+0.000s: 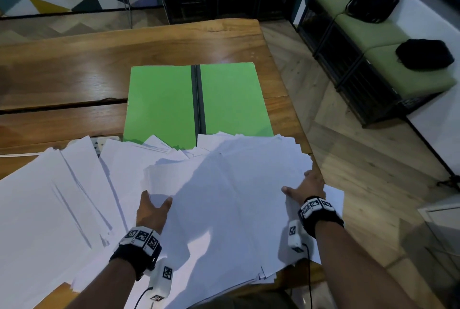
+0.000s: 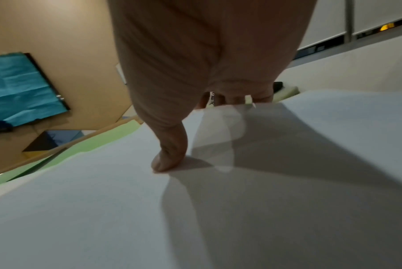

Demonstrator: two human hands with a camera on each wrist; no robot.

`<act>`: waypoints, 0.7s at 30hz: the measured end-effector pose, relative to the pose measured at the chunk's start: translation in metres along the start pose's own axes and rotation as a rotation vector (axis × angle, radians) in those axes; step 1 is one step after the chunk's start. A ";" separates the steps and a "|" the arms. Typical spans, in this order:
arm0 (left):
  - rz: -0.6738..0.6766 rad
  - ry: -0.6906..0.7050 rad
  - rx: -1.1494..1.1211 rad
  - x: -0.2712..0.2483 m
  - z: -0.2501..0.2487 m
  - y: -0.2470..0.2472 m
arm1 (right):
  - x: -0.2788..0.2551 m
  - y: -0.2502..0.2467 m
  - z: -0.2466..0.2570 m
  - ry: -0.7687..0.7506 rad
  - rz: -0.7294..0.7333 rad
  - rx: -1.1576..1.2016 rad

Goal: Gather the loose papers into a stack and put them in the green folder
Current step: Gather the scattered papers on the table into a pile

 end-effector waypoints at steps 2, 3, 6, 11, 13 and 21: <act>0.014 -0.008 0.020 -0.003 0.001 0.001 | -0.003 0.001 0.008 -0.040 0.048 0.071; 0.016 -0.007 0.028 -0.005 0.002 0.002 | -0.005 0.001 0.011 -0.068 0.063 0.058; 0.011 0.002 0.046 -0.008 0.003 0.002 | -0.013 -0.001 0.018 -0.205 0.044 -0.019; 0.005 -0.002 0.045 -0.012 -0.002 0.000 | -0.009 -0.030 0.023 -0.290 0.006 0.170; 0.003 -0.010 0.048 -0.014 -0.004 0.000 | -0.002 -0.058 0.028 -0.316 -0.084 0.289; -0.012 -0.040 -0.066 -0.004 0.005 0.001 | -0.014 -0.106 0.057 -0.293 -0.115 0.608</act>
Point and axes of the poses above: each hand's wrist, its own x-axis towards the middle knuckle, its own y-axis out of the palm, z = x × y, the point moved 6 cm from there along x, towards the middle knuckle, and after that the axes turned 5 degrees about -z, right-handed, at the moved point
